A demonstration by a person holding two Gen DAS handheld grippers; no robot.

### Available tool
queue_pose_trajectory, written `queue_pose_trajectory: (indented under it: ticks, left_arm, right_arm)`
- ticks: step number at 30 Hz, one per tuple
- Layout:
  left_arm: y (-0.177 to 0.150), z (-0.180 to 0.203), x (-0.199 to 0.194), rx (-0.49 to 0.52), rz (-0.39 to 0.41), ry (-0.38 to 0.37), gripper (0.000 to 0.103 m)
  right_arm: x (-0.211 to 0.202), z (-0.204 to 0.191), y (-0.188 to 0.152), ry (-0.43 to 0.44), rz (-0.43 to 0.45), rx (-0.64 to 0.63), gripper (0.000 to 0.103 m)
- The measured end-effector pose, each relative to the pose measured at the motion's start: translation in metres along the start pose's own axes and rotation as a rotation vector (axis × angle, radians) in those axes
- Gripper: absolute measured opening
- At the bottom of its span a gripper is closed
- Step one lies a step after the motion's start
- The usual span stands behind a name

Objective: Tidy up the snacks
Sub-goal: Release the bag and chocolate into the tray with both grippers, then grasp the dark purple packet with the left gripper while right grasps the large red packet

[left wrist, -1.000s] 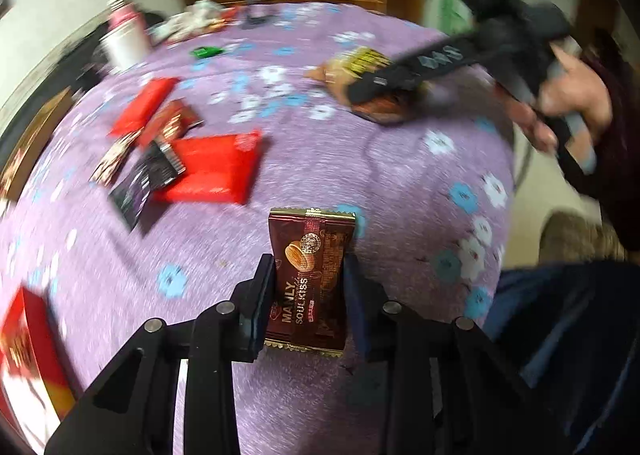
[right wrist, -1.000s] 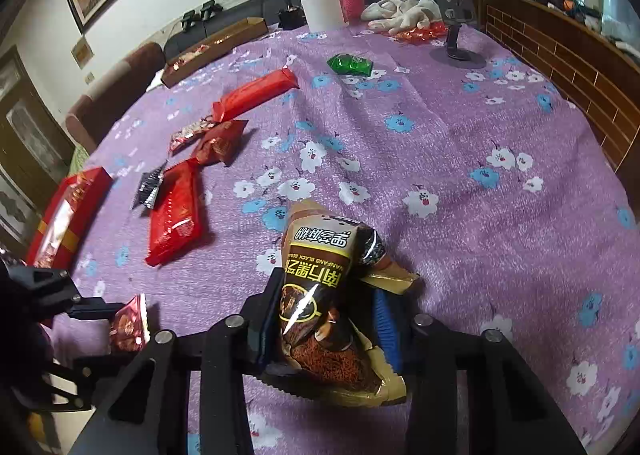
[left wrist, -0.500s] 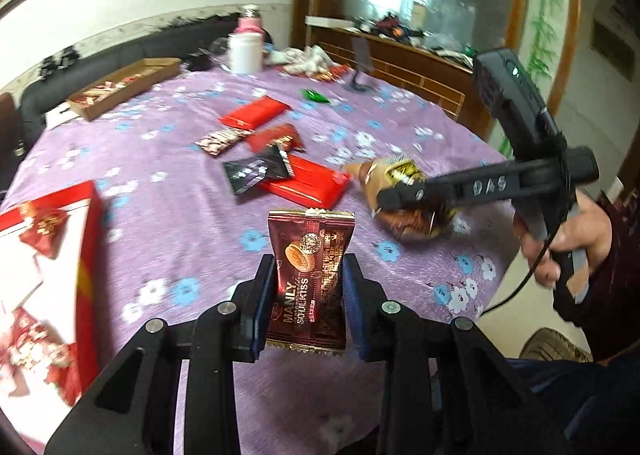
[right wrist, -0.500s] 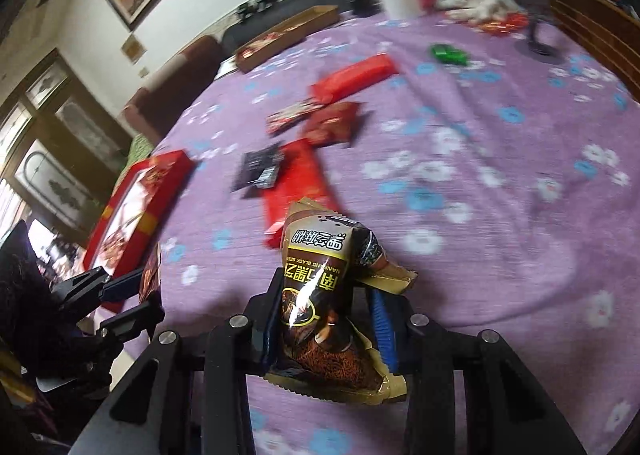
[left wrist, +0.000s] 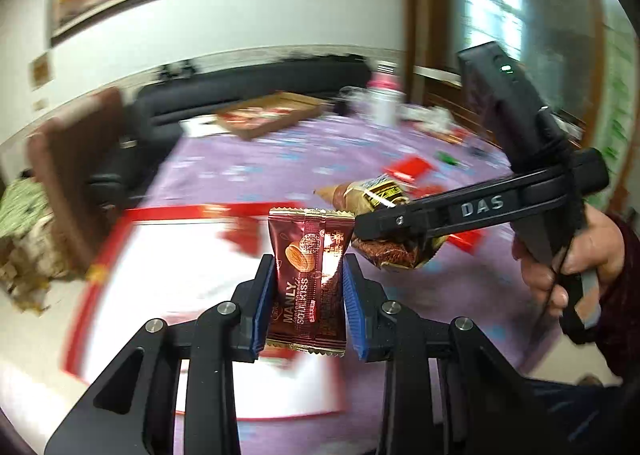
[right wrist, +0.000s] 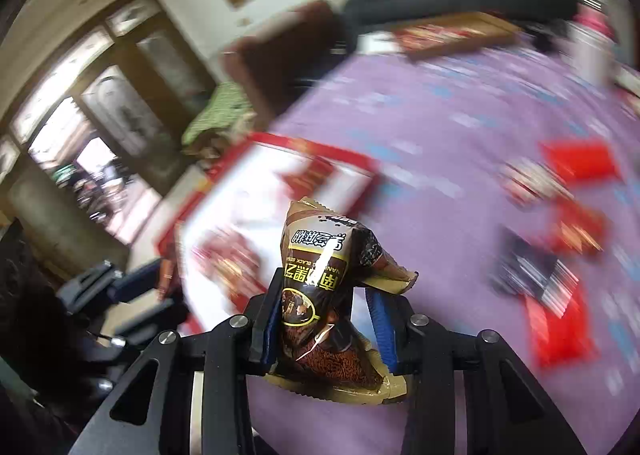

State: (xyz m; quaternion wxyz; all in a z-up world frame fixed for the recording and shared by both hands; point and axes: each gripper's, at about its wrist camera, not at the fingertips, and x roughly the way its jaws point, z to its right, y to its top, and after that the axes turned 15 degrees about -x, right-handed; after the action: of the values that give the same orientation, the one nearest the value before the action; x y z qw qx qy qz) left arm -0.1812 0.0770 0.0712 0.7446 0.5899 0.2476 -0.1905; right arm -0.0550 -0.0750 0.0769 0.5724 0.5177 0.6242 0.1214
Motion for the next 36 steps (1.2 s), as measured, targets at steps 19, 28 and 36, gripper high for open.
queue_pose_trajectory:
  ticks: [19, 28, 36]
  left_arm:
    - [-0.061, 0.078, 0.053, 0.087, -0.126, -0.16, 0.07]
    - [-0.068, 0.105, 0.08, 0.008, -0.263, -0.217, 0.07]
    - [-0.056, 0.1, 0.078, 0.049, -0.224, -0.111, 0.07]
  right_arm:
    - [-0.076, 0.089, -0.12, -0.141, 0.096, 0.214, 0.079]
    - [-0.102, 0.127, -0.14, -0.308, 0.043, 0.207, 0.08]
    - [-0.057, 0.118, -0.122, -0.376, -0.068, 0.048, 0.079]
